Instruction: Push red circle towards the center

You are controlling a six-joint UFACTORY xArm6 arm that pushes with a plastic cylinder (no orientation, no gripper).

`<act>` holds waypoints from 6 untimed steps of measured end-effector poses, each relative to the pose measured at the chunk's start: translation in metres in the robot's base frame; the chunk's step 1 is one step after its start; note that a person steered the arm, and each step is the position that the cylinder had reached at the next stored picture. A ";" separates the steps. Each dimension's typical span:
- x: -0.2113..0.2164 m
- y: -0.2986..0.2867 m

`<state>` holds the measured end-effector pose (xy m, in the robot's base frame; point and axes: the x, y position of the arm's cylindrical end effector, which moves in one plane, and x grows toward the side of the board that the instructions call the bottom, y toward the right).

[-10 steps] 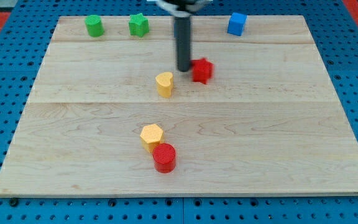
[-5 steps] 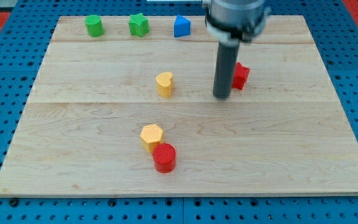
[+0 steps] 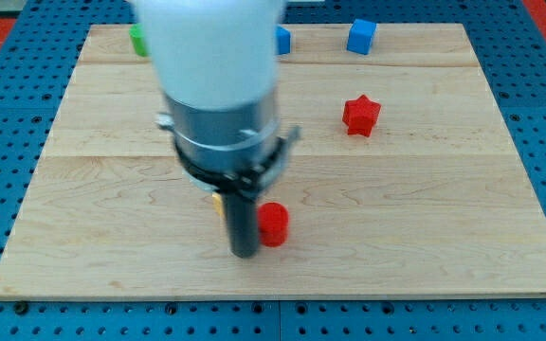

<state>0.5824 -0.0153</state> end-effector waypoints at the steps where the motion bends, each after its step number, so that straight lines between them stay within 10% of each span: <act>1: 0.012 -0.004; 3: -0.091 0.019; 5: -0.050 0.053; 6: -0.098 0.031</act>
